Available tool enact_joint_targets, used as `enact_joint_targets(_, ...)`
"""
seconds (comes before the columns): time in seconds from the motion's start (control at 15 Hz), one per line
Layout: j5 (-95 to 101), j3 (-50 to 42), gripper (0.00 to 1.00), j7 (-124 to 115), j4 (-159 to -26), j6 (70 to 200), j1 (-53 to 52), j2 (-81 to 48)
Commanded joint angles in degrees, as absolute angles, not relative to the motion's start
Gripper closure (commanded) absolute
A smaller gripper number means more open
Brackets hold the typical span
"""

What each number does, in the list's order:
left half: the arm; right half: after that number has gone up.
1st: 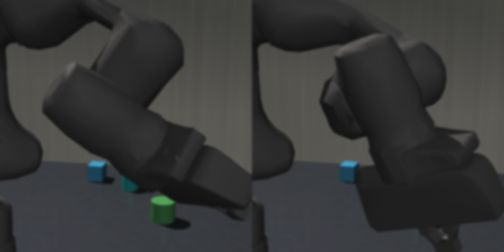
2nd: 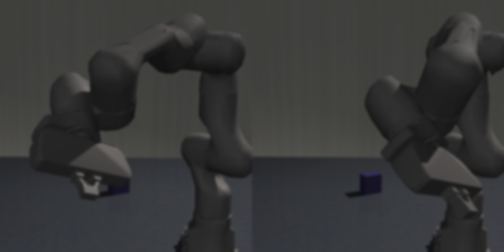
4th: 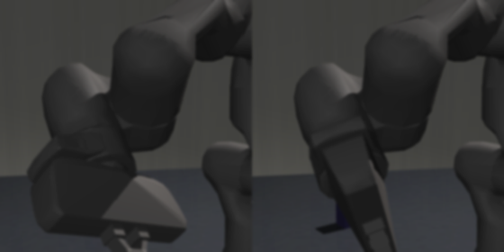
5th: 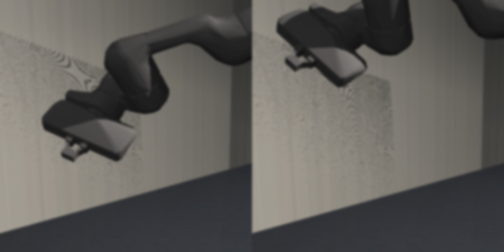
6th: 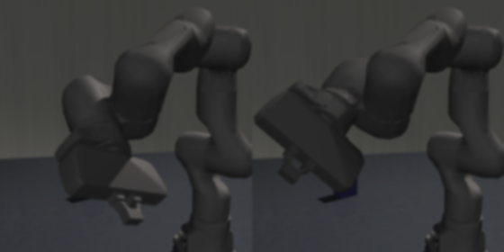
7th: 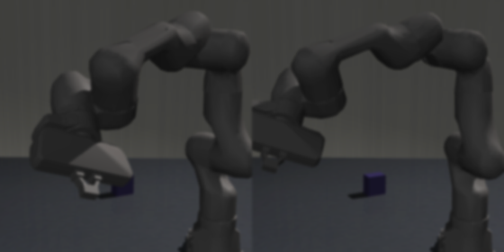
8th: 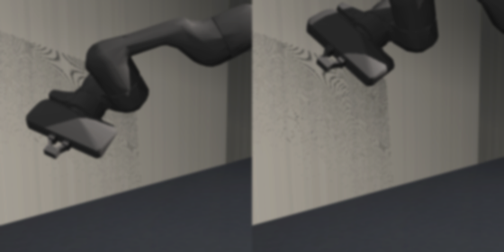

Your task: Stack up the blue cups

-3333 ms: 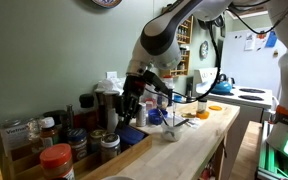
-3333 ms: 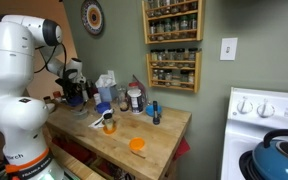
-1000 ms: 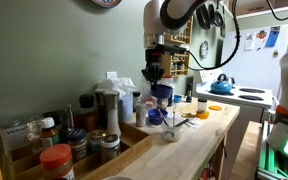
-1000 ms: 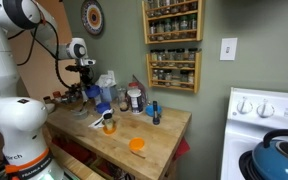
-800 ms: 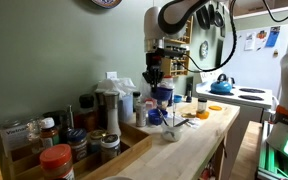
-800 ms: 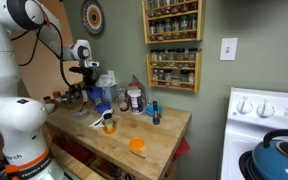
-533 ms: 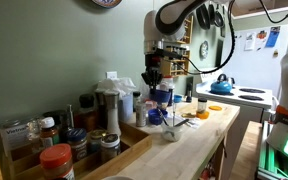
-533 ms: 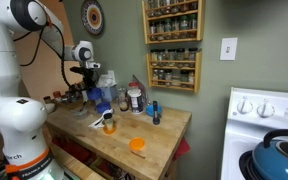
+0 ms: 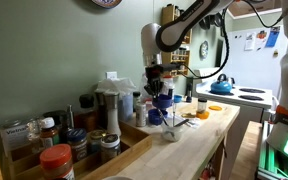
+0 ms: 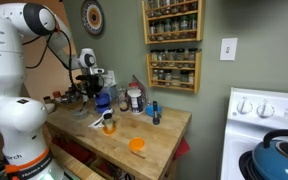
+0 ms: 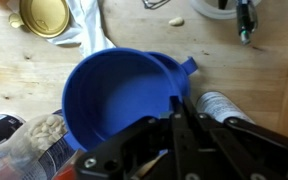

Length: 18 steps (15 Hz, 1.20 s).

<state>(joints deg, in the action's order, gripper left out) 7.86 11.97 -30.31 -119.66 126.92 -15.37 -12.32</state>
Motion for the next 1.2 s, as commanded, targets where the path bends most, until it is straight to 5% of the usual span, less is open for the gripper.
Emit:
enact_joint_targets(0.0, 11.14, 10.53, 0.99, -32.23, -116.77, 127.43, -17.52, -16.55)
enact_joint_targets(1.13, 10.92, 7.92, 0.99, -35.63, -112.27, 124.78, -20.73, -20.72)
